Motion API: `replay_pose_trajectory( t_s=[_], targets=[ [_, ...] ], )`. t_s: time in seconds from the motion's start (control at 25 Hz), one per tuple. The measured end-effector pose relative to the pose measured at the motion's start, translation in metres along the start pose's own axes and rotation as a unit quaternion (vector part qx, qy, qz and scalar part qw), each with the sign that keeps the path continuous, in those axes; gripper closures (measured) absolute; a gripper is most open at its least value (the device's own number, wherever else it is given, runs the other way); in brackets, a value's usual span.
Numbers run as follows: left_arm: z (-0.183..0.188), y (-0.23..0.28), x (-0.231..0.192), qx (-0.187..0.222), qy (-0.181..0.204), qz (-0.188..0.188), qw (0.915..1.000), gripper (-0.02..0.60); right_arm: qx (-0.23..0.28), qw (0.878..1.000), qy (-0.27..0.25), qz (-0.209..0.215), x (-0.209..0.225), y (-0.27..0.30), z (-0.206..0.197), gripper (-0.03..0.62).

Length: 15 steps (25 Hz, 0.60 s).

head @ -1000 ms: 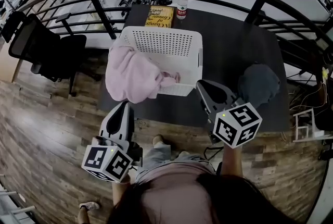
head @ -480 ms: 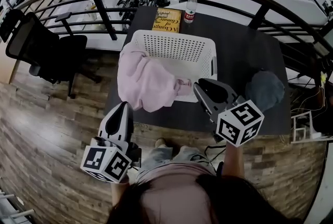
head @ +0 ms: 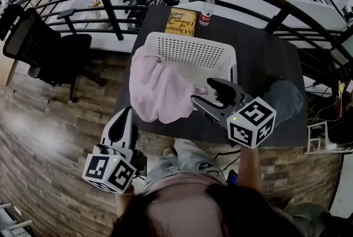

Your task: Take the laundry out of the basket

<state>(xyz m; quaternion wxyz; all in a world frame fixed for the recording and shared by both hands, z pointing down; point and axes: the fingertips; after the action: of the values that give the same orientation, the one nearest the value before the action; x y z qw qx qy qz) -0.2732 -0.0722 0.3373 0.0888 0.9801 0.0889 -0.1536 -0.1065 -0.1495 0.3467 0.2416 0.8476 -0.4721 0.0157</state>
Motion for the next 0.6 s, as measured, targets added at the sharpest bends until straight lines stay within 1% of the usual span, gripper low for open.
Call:
replay_pose_trajectory(
  t_s=[0.2,0.36,0.48,0.6],
  targets=[
    [0.003,0.005,-0.015,0.005,-0.004,0.015,0.9999,0.583,-0.031,0.999,-0.022,0.028,0.004,0.026,0.003,0.286],
    [0.008,0.018,-0.026,0.004,-0.009,0.031,0.9995,0.582,-0.071,0.995,-0.028,0.071,0.011,0.050,0.002,0.256],
    [0.013,0.032,-0.033,0.001,-0.011,0.042,0.9990,0.583,-0.106,0.988,-0.018,0.110,0.021,0.071,0.000,0.235],
    [0.013,0.042,-0.038,-0.003,-0.014,0.052,0.9985,0.583,-0.143,0.979,0.009,0.143,0.030,0.092,-0.008,0.218]
  ],
)
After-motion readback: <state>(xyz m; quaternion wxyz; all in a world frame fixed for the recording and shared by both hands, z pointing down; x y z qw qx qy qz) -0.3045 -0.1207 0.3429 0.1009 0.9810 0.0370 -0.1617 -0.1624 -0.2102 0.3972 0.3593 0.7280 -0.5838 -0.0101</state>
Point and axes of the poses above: the fingertips, and each gripper's own axes: y forward along the fingers, x to its right, z out of its top, and after that the axes turned 7 degrees about y, right-handed
